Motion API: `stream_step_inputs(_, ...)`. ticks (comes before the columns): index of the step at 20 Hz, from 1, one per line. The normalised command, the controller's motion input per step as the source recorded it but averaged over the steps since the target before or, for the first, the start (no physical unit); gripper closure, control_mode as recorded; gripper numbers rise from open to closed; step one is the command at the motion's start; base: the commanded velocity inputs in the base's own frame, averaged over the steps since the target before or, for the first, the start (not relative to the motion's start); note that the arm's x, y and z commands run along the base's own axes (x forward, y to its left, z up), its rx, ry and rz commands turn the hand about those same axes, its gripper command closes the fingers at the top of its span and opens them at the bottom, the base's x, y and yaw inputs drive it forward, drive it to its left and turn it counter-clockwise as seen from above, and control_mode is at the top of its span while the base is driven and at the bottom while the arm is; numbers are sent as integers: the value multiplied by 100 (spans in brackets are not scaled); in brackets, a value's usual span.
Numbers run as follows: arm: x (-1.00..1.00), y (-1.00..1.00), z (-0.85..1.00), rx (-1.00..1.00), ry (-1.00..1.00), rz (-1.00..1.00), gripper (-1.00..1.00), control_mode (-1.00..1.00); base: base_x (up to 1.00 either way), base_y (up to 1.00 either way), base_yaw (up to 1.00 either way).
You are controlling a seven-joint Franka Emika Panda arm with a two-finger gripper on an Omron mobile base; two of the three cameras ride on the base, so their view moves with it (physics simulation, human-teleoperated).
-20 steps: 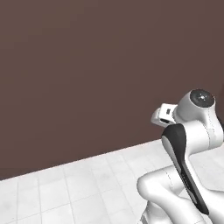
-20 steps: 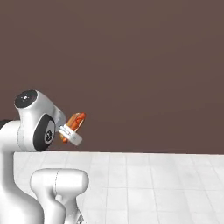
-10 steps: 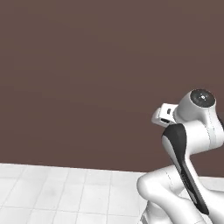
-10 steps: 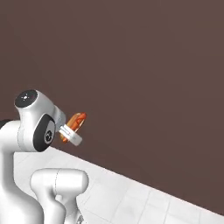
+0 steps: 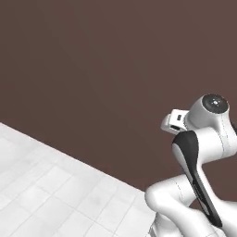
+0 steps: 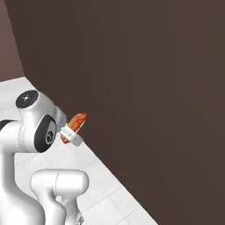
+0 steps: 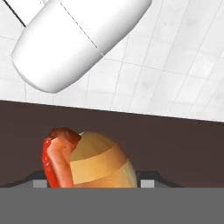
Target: Place the cold items (lime and tomato) from the fridge in one tupperware on the dining counter. Place the warm items (hot dog and kebab skewer) in the stove area in another tupperware.
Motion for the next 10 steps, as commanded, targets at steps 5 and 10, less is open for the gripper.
stream_step_inputs(5, 0, 0, 0, 0, 0, 0, 100, 100, 78, 0, 75)
stream_step_inputs(10, 0, 0, 0, 0, 0, 0, 100, 100, 80, 0, 75)
